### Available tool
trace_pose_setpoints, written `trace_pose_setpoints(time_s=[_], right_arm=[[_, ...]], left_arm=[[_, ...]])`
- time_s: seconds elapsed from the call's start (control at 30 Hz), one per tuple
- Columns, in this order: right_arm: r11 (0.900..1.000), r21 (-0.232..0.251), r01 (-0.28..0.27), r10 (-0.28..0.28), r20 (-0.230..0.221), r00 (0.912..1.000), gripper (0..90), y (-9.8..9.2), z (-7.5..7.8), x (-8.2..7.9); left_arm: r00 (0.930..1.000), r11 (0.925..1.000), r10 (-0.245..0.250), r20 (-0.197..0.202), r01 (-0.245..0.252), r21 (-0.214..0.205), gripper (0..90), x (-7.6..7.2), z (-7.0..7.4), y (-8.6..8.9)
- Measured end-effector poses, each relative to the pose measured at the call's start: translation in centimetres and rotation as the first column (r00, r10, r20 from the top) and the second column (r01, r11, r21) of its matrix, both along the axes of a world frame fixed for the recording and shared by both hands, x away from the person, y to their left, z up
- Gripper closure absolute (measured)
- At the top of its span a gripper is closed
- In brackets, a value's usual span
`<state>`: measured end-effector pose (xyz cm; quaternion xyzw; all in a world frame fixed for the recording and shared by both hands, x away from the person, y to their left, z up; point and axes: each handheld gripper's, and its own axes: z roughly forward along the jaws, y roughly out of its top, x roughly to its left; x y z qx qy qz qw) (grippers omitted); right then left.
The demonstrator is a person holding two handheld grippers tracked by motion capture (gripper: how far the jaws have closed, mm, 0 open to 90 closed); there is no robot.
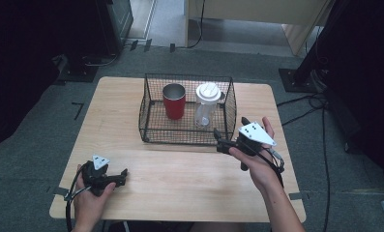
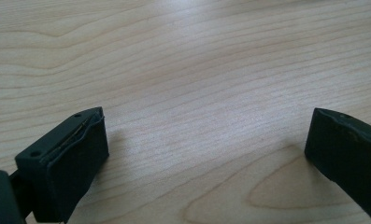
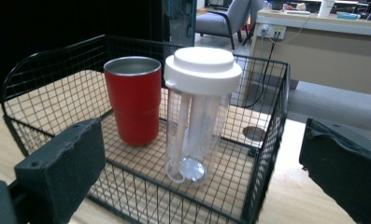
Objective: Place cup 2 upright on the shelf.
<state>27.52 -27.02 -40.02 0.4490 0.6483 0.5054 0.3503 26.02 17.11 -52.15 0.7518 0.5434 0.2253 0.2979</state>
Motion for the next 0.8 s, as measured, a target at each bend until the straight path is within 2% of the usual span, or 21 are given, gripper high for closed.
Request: trace_pose_setpoints(time_s=[0.17, 0.3, 0.6, 0.8], right_arm=[[0.9999, -0.006, 0.014, -0.014, -0.013, 0.9998, 0.6, -1.3, -1.0, -1.3], [0.9997, -0.005, 0.022, -0.022, -0.016, 0.9996, 0.6, -1.9, -1.5, -1.7], [0.9983, -0.038, 0.044, -0.045, -0.034, 0.9984, 0.6, -3.6, -3.3, -2.9], [0.9977, -0.032, 0.060, -0.062, -0.047, 0.9970, 0.6, -4.8, -4.2, -3.7]], left_arm=[[1.0000, 1.0000, -0.001, 0.000, 0.001, 0.001, 0.1, 0.0, 0.0, 0.0], [1.0000, 1.0000, -0.001, -0.001, 0.001, 0.001, 0.1, 0.0, 0.0, 0.0], [1.0000, 1.0000, -0.001, 0.000, 0.001, 0.001, 0.1, 0.0, 0.0, 0.0], [1.0000, 1.0000, -0.001, -0.001, 0.001, 0.001, 0.1, 0.0, 0.0, 0.0]])
